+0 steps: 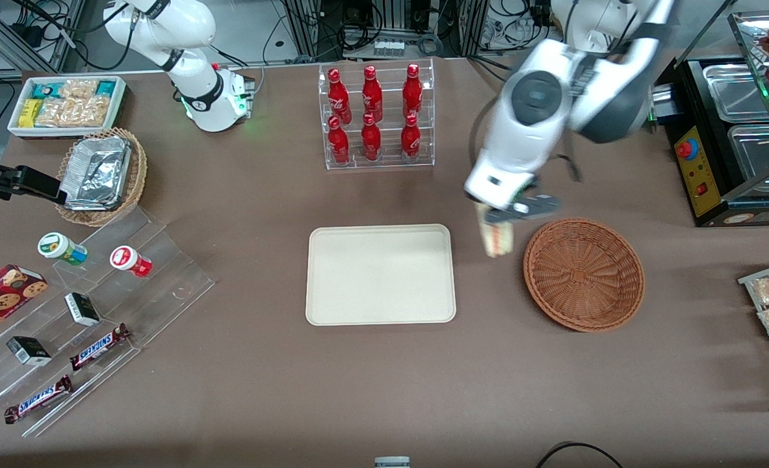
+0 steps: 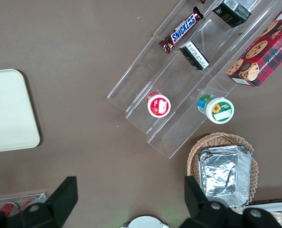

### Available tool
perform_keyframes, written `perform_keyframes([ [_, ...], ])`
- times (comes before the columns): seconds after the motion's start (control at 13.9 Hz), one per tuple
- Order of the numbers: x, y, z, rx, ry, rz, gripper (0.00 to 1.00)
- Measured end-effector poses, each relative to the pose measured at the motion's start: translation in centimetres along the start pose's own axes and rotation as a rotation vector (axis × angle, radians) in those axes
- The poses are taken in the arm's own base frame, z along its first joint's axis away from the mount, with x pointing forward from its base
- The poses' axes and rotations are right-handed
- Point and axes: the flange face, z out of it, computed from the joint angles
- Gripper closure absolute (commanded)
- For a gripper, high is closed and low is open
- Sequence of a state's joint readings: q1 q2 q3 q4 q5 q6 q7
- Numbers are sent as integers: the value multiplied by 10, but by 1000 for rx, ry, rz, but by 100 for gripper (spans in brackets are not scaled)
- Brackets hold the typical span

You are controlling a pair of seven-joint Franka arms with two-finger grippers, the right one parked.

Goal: Place sandwich from basket to tray
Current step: 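Lift the sandwich and carry it over the cream tray, then lower the sandwich onto the tray and open the left gripper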

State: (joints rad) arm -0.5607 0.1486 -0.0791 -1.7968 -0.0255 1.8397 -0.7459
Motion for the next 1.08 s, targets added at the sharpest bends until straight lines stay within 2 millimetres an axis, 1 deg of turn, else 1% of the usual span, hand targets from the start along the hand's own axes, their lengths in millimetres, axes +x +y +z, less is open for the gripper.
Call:
perform_keyframes([
  [0.14, -6, 42, 11, -16, -12, 49, 100],
  [0.22, -7, 66, 20, -16, -16, 69, 100],
  [0.36, -12, 117, 50, -8, -27, 89, 100],
  [0.43, -12, 140, 67, -13, -25, 99, 100],
  [0.5, -9, 159, 86, -21, -21, 106, 100],
  [0.65, -1, 182, 123, -46, -7, 114, 100],
  [0.79, 3, 197, 152, -77, 16, 122, 100],
  [0.94, 6, 204, 172, -89, 33, 125, 100],
  [1.01, 8, 205, 177, -86, 40, 128, 100],
  [1.08, 10, 204, 178, -84, 47, 129, 100],
])
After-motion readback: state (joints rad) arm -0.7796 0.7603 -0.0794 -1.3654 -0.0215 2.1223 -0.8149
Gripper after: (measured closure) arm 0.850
